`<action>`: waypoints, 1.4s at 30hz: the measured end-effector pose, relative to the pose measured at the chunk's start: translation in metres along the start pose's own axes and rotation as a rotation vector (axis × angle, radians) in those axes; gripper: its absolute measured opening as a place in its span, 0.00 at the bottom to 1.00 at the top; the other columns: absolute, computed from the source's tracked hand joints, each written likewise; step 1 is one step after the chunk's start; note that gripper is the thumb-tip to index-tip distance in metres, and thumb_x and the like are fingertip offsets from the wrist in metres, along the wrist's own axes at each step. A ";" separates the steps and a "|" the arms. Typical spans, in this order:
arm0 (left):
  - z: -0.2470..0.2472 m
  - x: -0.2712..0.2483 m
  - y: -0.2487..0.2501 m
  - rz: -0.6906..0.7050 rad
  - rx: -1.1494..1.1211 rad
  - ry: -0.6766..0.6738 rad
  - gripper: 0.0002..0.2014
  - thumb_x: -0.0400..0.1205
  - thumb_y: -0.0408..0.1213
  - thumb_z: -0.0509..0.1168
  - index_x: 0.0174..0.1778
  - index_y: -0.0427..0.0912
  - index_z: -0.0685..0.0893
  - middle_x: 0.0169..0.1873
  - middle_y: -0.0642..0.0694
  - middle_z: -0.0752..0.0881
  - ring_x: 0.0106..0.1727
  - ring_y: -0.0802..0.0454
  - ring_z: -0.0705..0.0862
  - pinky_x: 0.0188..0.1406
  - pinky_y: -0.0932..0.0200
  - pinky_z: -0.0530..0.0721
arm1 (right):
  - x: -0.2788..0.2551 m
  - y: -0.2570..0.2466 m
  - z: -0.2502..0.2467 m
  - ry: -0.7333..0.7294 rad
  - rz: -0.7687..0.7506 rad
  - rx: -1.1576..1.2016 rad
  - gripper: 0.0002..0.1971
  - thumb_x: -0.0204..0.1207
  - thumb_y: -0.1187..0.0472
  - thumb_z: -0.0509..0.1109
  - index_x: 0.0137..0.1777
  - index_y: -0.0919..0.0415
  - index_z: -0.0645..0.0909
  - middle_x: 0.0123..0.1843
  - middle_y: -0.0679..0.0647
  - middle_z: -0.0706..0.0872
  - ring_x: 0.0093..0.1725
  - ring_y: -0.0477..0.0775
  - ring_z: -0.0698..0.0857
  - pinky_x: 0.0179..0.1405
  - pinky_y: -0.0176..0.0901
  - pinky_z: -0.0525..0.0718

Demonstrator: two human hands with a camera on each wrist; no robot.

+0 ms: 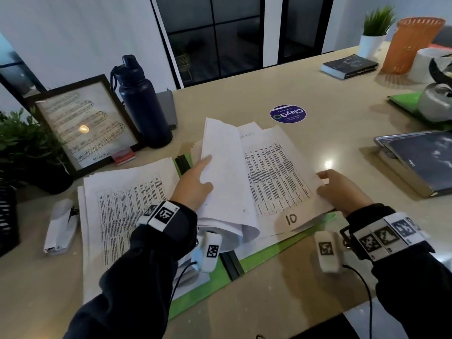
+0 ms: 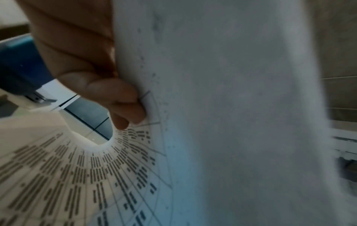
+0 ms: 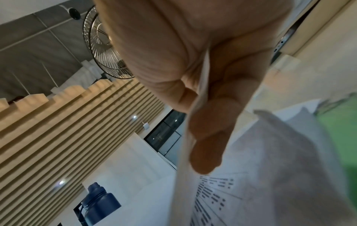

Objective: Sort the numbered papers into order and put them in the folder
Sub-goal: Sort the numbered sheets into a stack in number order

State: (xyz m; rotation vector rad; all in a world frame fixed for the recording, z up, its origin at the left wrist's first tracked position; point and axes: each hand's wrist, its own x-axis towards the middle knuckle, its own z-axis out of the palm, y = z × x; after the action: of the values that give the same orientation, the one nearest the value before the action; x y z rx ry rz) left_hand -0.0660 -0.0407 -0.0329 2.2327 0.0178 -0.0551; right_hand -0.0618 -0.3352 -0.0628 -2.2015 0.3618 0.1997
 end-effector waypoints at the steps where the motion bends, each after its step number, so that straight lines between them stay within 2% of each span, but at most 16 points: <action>1: 0.004 -0.001 0.000 -0.014 -0.012 -0.002 0.29 0.79 0.21 0.57 0.75 0.47 0.71 0.75 0.51 0.72 0.75 0.54 0.70 0.66 0.70 0.64 | 0.000 -0.001 0.001 -0.003 -0.022 -0.012 0.17 0.75 0.71 0.58 0.62 0.61 0.76 0.47 0.59 0.84 0.46 0.61 0.84 0.41 0.46 0.83; 5: 0.022 -0.007 0.004 -0.041 -0.072 -0.031 0.23 0.81 0.23 0.57 0.70 0.44 0.77 0.73 0.48 0.75 0.74 0.53 0.72 0.69 0.69 0.65 | 0.000 -0.005 -0.010 0.188 -0.137 -0.001 0.20 0.73 0.74 0.56 0.61 0.65 0.81 0.44 0.61 0.85 0.39 0.60 0.82 0.38 0.42 0.81; 8: 0.030 -0.007 0.007 0.004 -0.076 -0.050 0.27 0.80 0.23 0.58 0.75 0.45 0.71 0.76 0.49 0.71 0.75 0.53 0.70 0.67 0.72 0.65 | 0.000 -0.013 -0.024 0.265 -0.219 0.065 0.23 0.71 0.73 0.55 0.61 0.55 0.79 0.48 0.64 0.88 0.41 0.65 0.85 0.43 0.54 0.87; 11: 0.036 -0.004 0.008 -0.026 -0.141 -0.060 0.33 0.80 0.27 0.61 0.81 0.46 0.59 0.79 0.51 0.64 0.79 0.54 0.64 0.74 0.66 0.59 | -0.011 -0.027 -0.023 0.125 -0.277 0.026 0.33 0.71 0.75 0.54 0.70 0.42 0.70 0.46 0.61 0.87 0.37 0.59 0.84 0.29 0.38 0.83; 14: 0.043 -0.005 0.008 -0.047 -0.255 -0.123 0.40 0.74 0.34 0.64 0.82 0.50 0.55 0.80 0.51 0.65 0.79 0.55 0.66 0.80 0.49 0.62 | -0.019 -0.033 -0.006 -0.089 -0.280 -0.049 0.39 0.70 0.78 0.53 0.72 0.36 0.66 0.43 0.51 0.80 0.28 0.50 0.80 0.17 0.29 0.75; 17: 0.051 -0.007 0.012 -0.047 -0.353 -0.178 0.36 0.78 0.29 0.63 0.81 0.48 0.58 0.76 0.51 0.71 0.73 0.54 0.74 0.73 0.50 0.73 | -0.017 -0.030 0.009 -0.164 -0.272 -0.137 0.29 0.70 0.78 0.53 0.58 0.45 0.79 0.46 0.48 0.80 0.27 0.52 0.78 0.17 0.28 0.73; 19: 0.059 -0.009 0.018 -0.065 -0.399 -0.198 0.30 0.82 0.29 0.61 0.80 0.50 0.62 0.72 0.52 0.74 0.65 0.54 0.79 0.57 0.61 0.82 | -0.018 -0.031 0.016 -0.162 -0.256 -0.137 0.22 0.73 0.76 0.55 0.51 0.51 0.84 0.44 0.46 0.81 0.29 0.45 0.76 0.20 0.24 0.71; 21: 0.067 -0.010 0.023 -0.053 -0.371 -0.216 0.23 0.84 0.34 0.60 0.75 0.53 0.69 0.70 0.48 0.77 0.57 0.53 0.82 0.48 0.63 0.81 | -0.018 -0.033 0.019 -0.153 -0.229 -0.116 0.15 0.78 0.69 0.58 0.46 0.55 0.87 0.43 0.48 0.83 0.34 0.40 0.77 0.29 0.28 0.74; 24: 0.079 -0.016 0.031 -0.055 -0.275 -0.315 0.21 0.85 0.39 0.59 0.75 0.54 0.71 0.64 0.48 0.79 0.49 0.51 0.84 0.43 0.56 0.84 | -0.018 -0.039 0.018 -0.157 -0.123 -0.071 0.21 0.82 0.51 0.59 0.42 0.65 0.88 0.43 0.60 0.88 0.42 0.59 0.85 0.40 0.45 0.81; 26: 0.088 -0.020 0.033 -0.054 -0.168 -0.407 0.24 0.84 0.41 0.61 0.77 0.54 0.66 0.65 0.48 0.77 0.53 0.46 0.84 0.47 0.53 0.84 | -0.019 -0.042 0.017 -0.185 -0.048 -0.029 0.25 0.81 0.45 0.58 0.43 0.67 0.87 0.38 0.59 0.87 0.39 0.59 0.85 0.31 0.42 0.82; 28: 0.093 -0.022 0.035 -0.035 -0.082 -0.466 0.27 0.83 0.41 0.62 0.79 0.52 0.63 0.69 0.45 0.75 0.61 0.45 0.82 0.53 0.54 0.81 | -0.020 -0.044 0.017 -0.196 -0.022 -0.041 0.24 0.82 0.47 0.58 0.37 0.65 0.84 0.33 0.56 0.84 0.33 0.54 0.82 0.24 0.37 0.75; 30: 0.094 -0.022 0.035 -0.034 -0.063 -0.481 0.30 0.83 0.43 0.63 0.80 0.49 0.60 0.75 0.44 0.70 0.69 0.45 0.77 0.61 0.50 0.79 | -0.019 -0.043 0.017 -0.188 -0.017 -0.044 0.22 0.83 0.51 0.58 0.32 0.64 0.79 0.31 0.57 0.81 0.31 0.53 0.79 0.24 0.37 0.74; 33: 0.093 -0.026 0.033 -0.032 -0.087 -0.466 0.34 0.81 0.50 0.64 0.81 0.50 0.57 0.78 0.44 0.65 0.73 0.45 0.73 0.65 0.47 0.77 | -0.013 -0.041 0.015 -0.206 -0.010 -0.104 0.14 0.82 0.60 0.58 0.37 0.64 0.77 0.37 0.59 0.79 0.33 0.55 0.79 0.33 0.42 0.80; 36: 0.092 -0.029 0.031 -0.009 -0.095 -0.460 0.36 0.80 0.54 0.64 0.82 0.54 0.55 0.81 0.47 0.60 0.77 0.46 0.68 0.69 0.49 0.72 | -0.007 -0.037 0.015 -0.174 0.010 -0.160 0.14 0.80 0.63 0.59 0.31 0.56 0.72 0.33 0.54 0.76 0.29 0.48 0.74 0.27 0.38 0.74; 39: 0.093 -0.031 0.031 0.099 0.014 -0.490 0.37 0.80 0.54 0.63 0.82 0.56 0.53 0.83 0.47 0.53 0.83 0.49 0.53 0.78 0.50 0.56 | -0.009 -0.037 0.013 -0.180 -0.094 -0.243 0.17 0.80 0.66 0.58 0.28 0.61 0.72 0.31 0.56 0.77 0.29 0.49 0.74 0.26 0.37 0.71; 42: 0.095 -0.028 0.030 0.125 0.149 -0.566 0.37 0.80 0.57 0.62 0.82 0.58 0.51 0.83 0.44 0.51 0.83 0.45 0.50 0.78 0.49 0.55 | -0.015 -0.042 0.005 0.010 -0.275 -0.263 0.15 0.78 0.67 0.60 0.28 0.69 0.73 0.28 0.60 0.76 0.32 0.59 0.75 0.28 0.45 0.67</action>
State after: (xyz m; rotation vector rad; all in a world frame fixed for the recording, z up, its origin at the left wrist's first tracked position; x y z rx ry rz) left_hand -0.0964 -0.1342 -0.0667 2.2848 -0.4446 -0.6329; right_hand -0.0625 -0.3039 -0.0307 -2.4831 0.0354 0.0893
